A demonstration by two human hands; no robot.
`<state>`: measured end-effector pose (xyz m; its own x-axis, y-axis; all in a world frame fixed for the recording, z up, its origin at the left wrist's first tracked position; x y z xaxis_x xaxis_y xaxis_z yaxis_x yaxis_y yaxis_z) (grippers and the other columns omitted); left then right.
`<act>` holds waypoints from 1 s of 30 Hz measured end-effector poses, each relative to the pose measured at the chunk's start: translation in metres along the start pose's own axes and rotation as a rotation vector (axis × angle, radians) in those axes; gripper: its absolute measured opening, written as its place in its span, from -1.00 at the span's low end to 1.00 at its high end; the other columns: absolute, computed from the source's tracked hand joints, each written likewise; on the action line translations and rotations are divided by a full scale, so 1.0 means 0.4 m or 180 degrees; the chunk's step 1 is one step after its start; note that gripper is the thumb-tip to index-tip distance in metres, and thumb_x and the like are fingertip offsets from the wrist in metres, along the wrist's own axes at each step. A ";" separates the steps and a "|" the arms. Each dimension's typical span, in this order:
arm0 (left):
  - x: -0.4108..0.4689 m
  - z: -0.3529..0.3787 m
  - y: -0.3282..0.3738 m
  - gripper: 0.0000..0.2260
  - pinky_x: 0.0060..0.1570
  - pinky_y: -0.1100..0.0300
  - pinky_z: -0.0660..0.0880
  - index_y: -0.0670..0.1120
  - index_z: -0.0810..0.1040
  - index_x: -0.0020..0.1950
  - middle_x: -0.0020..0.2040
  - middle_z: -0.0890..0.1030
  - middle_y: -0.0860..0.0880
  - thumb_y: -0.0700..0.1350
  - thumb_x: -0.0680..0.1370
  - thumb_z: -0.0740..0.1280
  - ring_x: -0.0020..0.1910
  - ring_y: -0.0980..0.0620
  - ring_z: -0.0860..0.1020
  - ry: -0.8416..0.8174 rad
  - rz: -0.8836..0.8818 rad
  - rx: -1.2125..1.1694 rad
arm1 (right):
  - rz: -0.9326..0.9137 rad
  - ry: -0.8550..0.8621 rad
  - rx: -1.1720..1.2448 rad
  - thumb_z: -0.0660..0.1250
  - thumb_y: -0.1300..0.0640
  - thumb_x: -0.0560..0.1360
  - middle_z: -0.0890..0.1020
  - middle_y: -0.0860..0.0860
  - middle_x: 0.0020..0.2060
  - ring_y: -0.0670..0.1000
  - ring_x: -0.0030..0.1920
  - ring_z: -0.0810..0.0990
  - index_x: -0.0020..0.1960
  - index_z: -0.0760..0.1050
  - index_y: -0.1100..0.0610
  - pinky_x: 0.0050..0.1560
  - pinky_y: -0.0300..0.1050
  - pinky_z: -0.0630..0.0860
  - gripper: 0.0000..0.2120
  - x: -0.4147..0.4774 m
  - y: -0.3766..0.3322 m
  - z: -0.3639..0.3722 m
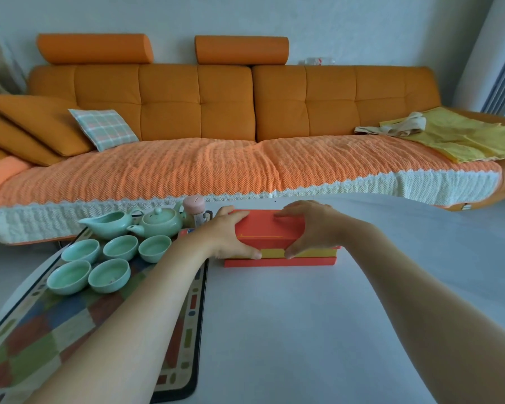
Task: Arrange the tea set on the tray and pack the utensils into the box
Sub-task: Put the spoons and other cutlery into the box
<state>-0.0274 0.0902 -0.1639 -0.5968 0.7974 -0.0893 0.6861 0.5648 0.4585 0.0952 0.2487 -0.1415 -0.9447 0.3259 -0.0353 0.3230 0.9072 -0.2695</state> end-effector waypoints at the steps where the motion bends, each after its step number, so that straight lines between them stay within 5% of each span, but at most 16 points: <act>1: 0.001 0.002 -0.002 0.00 0.40 0.06 0.24 0.17 0.09 0.59 0.58 -0.03 0.13 0.28 0.28 0.54 0.51 -0.03 0.18 -0.0033 -0.0002 0.0023 | 0.0054 0.0012 0.0088 0.55 -0.38 0.07 0.18 -0.20 0.51 0.05 0.51 0.15 0.43 0.24 -0.39 0.41 0.19 0.27 -0.02 0.001 0.006 0.003; 5: 0.000 0.013 -0.007 -0.01 0.44 0.06 0.22 0.15 0.03 0.61 0.60 -0.08 0.14 0.31 0.33 0.50 0.54 -0.04 0.14 -0.0085 0.0053 0.0037 | 0.0385 -0.0117 0.0402 0.58 -0.37 0.06 -0.05 -0.19 0.56 0.12 0.52 0.19 0.47 0.16 -0.38 0.32 0.15 0.42 0.07 -0.009 0.045 0.022; 12: -0.030 0.040 0.006 -0.11 0.42 0.20 0.15 0.03 0.02 0.62 0.61 -0.12 0.14 0.12 0.46 0.49 0.56 0.05 0.09 0.0113 0.0245 -0.0208 | 0.0135 0.0008 0.0240 0.62 -0.15 0.19 0.13 -0.07 0.53 0.11 0.44 0.30 0.48 0.19 -0.32 0.29 0.06 0.42 -0.02 -0.035 0.044 0.037; 16: -0.049 0.064 0.007 -0.10 0.47 0.16 0.13 0.02 -0.05 0.63 0.61 -0.20 0.13 0.15 0.49 0.44 0.58 0.04 0.04 0.0051 0.0217 -0.0098 | 0.0073 0.0018 0.0217 0.60 -0.25 0.18 0.08 -0.07 0.56 0.09 0.56 0.05 0.51 0.14 -0.30 0.47 0.15 0.22 0.02 -0.052 0.042 0.061; 19: -0.053 0.074 0.014 -0.15 0.53 -0.08 0.03 0.08 -0.08 0.62 0.61 -0.22 0.13 0.36 0.50 0.26 0.59 0.01 -0.11 -0.0005 0.0019 0.0093 | 0.0092 0.0008 0.0277 0.44 -0.39 0.31 0.01 -0.06 0.59 0.05 0.59 -0.15 0.53 0.10 -0.30 0.53 0.17 0.01 -0.10 -0.058 0.036 0.073; 23: -0.040 0.077 0.027 -0.43 0.53 -0.12 -0.07 0.11 -0.04 0.62 0.62 -0.21 0.07 0.26 0.64 -0.05 0.59 0.00 -0.19 0.0148 -0.0132 0.0058 | 0.0231 0.0100 0.0168 0.02 -0.39 0.55 0.02 -0.03 0.60 0.04 0.59 -0.13 0.55 0.07 -0.29 0.53 0.14 -0.02 -0.41 -0.047 0.027 0.076; 30: -0.037 0.076 0.032 -0.26 0.51 -0.07 0.02 -0.01 -0.17 0.62 0.59 -0.31 0.07 0.31 0.60 0.06 0.59 -0.02 -0.10 0.0011 -0.0374 0.0053 | 0.0094 0.0307 0.0074 0.03 -0.37 0.56 0.10 -0.07 0.59 0.01 0.59 -0.04 0.54 0.14 -0.27 0.54 0.05 -0.03 -0.43 -0.031 0.044 0.067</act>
<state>0.0030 0.0921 -0.1834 -0.6749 0.7247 -0.1385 0.6181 0.6579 0.4302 0.1110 0.2534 -0.1717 -0.9247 0.3776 0.0491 0.3483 0.8908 -0.2919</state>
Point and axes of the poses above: each hand's wrist, its own x-axis towards the middle knuckle, its own z-axis out of the palm, y = z × x, the point moved 7 cm from there along x, towards the middle knuckle
